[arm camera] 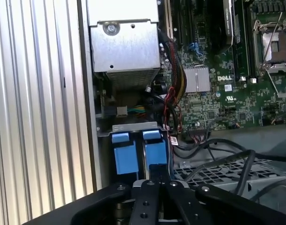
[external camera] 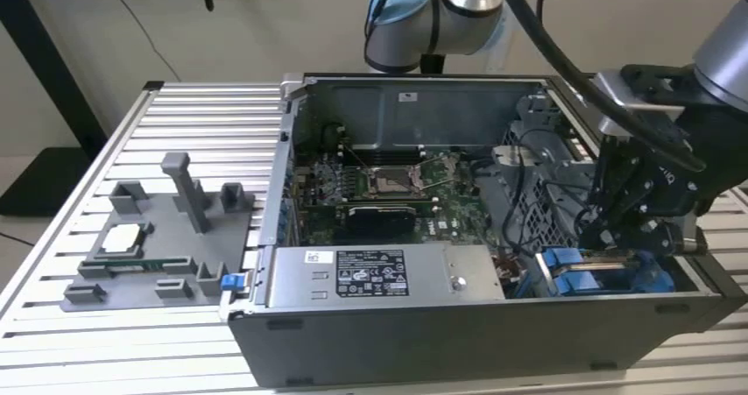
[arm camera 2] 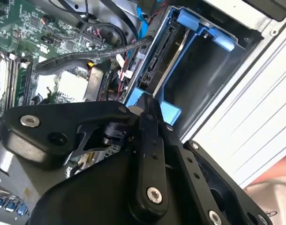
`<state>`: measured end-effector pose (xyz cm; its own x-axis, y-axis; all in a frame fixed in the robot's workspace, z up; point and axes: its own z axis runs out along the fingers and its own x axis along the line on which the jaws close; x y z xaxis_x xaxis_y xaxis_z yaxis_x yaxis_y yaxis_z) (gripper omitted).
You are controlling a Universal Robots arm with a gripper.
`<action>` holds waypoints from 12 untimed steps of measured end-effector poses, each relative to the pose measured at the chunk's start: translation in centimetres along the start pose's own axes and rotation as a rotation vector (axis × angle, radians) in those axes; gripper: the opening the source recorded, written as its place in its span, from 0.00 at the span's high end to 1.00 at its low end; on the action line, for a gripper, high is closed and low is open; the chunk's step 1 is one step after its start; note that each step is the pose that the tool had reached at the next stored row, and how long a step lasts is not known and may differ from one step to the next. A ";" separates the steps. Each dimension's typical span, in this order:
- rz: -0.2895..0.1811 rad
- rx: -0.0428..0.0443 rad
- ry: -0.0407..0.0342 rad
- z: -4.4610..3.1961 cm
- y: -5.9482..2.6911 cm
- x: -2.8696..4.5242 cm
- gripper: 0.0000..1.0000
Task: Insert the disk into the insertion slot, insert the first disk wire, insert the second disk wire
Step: 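Insert the disk into the insertion slot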
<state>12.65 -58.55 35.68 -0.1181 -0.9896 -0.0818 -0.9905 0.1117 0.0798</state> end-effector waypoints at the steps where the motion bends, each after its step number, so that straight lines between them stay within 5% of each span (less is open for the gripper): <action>1: 0.000 0.0002 0.0000 -0.24 0.02 -0.04 1.00; 12: 0.000 0.0265 -0.0075 -1.74 0.18 -0.54 1.00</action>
<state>12.66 -58.16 37.47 -0.1190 -0.9889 -0.0892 -0.9920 0.1145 0.0534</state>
